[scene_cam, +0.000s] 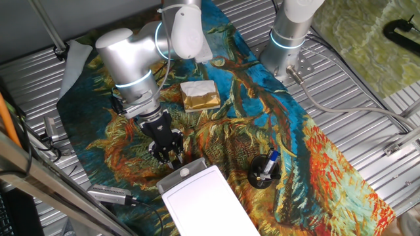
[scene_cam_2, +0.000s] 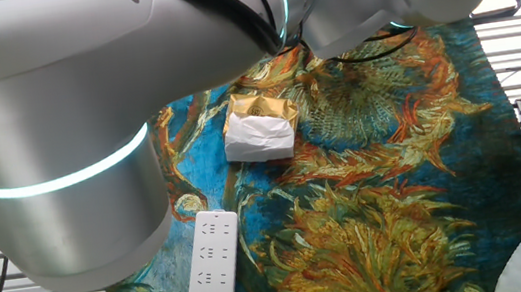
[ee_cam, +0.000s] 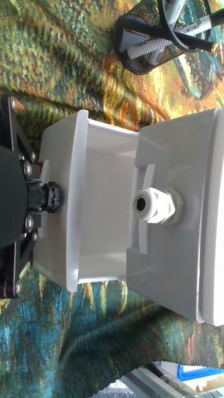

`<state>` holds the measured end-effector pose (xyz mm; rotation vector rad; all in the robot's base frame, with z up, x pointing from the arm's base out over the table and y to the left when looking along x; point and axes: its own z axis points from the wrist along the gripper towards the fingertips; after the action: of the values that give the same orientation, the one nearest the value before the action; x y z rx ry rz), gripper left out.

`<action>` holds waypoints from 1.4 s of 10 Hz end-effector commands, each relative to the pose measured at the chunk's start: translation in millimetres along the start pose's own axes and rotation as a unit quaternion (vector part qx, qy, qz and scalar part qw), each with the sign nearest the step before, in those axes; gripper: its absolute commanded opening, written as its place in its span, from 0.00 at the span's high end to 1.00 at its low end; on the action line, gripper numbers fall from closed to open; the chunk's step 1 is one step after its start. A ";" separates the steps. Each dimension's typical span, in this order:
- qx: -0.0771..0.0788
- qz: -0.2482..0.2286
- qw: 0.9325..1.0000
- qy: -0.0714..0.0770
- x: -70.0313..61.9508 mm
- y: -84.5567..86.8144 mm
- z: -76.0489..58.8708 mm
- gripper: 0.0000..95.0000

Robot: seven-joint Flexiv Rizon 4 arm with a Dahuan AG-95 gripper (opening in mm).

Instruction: Grasp the handle and open the drawer

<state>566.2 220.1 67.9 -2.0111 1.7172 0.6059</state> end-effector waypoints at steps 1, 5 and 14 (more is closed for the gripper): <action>0.000 0.001 1.000 0.000 -0.1 -0.2 0.2 1.00; 0.000 0.004 1.000 0.001 -0.1 -0.2 0.2 1.00; 0.001 0.009 1.000 0.003 -0.1 -0.2 0.2 1.00</action>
<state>566.2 220.2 67.9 -2.0013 1.7396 0.6056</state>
